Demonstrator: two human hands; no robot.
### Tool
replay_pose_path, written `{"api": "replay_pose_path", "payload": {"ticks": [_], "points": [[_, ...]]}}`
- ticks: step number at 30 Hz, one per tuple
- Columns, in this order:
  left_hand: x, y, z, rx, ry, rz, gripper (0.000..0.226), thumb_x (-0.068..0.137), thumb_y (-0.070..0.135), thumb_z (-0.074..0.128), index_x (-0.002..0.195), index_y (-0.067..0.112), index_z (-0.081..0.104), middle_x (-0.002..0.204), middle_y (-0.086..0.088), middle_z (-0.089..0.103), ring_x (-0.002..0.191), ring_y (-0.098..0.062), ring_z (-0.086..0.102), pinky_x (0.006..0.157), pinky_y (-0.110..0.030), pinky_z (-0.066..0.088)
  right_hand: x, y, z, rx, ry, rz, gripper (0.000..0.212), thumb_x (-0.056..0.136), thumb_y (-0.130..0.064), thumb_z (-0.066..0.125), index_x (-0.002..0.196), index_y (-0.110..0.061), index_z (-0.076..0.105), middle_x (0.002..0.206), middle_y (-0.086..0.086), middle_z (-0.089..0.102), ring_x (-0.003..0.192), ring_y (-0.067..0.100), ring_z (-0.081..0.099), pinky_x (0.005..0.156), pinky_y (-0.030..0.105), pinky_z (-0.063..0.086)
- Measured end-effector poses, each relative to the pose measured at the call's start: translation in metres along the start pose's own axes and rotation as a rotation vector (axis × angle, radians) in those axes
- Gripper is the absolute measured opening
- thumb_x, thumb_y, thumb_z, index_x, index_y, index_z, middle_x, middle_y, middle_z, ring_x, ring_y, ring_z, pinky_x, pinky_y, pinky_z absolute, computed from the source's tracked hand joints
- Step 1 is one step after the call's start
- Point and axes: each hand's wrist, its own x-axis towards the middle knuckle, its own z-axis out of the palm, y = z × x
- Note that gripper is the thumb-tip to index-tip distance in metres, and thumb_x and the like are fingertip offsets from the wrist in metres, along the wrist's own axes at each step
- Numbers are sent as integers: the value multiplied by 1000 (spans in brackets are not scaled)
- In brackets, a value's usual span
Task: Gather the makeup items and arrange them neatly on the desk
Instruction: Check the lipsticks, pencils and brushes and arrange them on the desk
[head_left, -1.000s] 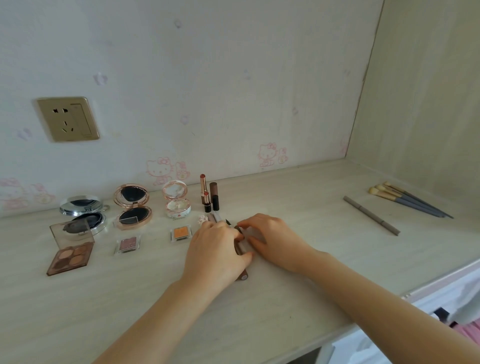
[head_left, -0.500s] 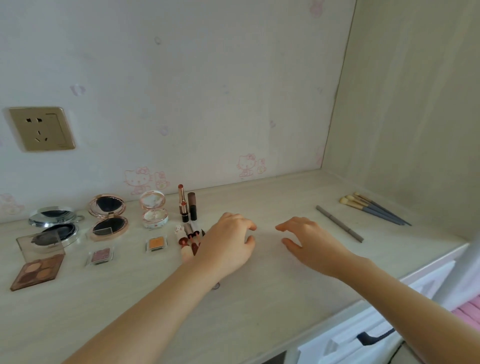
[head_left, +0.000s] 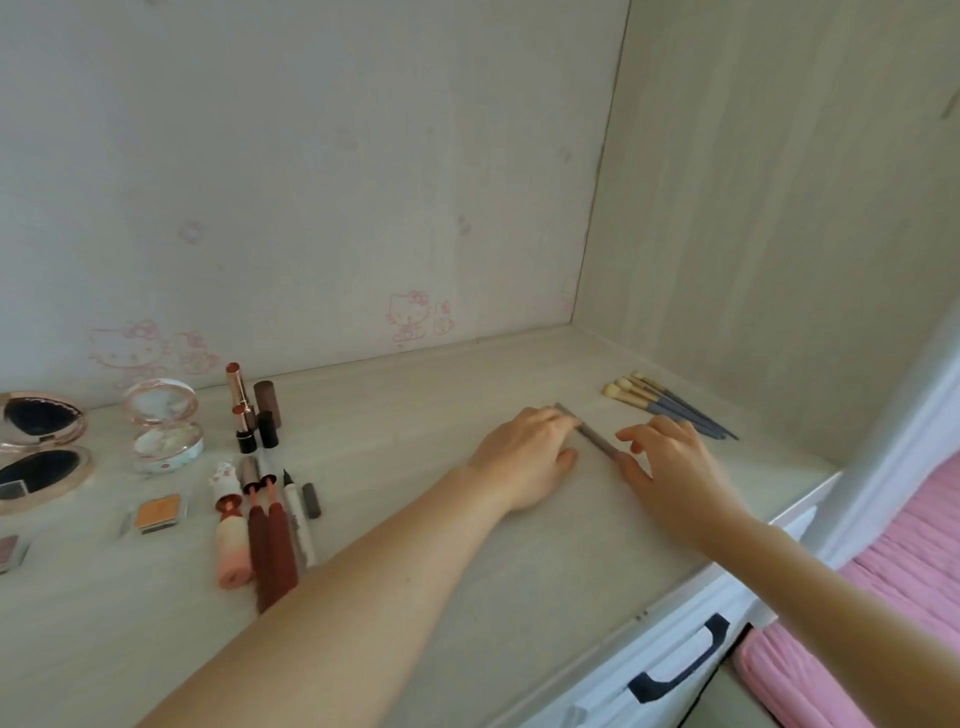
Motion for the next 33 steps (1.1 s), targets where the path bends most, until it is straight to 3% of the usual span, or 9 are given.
{"api": "replay_pose_path", "payload": {"ticks": [6,15,20,28,33], "points": [[28,-2,18,3,-53,32,48,100,28,42,146,17,36,154,-3,32,143,-20,21,116,-31,19,-2,12,7,-9,-9,-10,31,96,-36,47,120,-22,61,103,-9,50,101,13,42,87,22,35],[25,-12,8,134,11,63,30,98,16,42,119,13,62,120,-10,57,112,-29,51,97,-36,38,-2,1,3,-21,-5,-26,24,97,-28,48,110,-20,67,97,-6,53,95,16,46,80,28,44],[4,-28,-19,183,56,73,23,96,20,49,107,14,68,106,-7,61,108,-26,50,91,-32,39,-1,-16,-2,19,55,-44,21,96,-27,49,106,-19,67,99,-5,54,93,14,43,79,26,43],[-46,-37,-80,268,128,118,20,98,25,49,107,17,65,105,-2,60,106,-21,49,88,-30,37,1,-63,-22,198,91,-109,16,97,-24,48,100,-20,64,90,-6,58,88,16,53,73,32,48],[-92,-40,-120,190,197,36,17,99,26,45,107,19,59,103,0,63,96,-20,57,79,-38,47,0,-104,-33,340,123,-145,14,96,-19,51,97,-20,65,81,-11,57,72,7,53,61,15,40]]}}
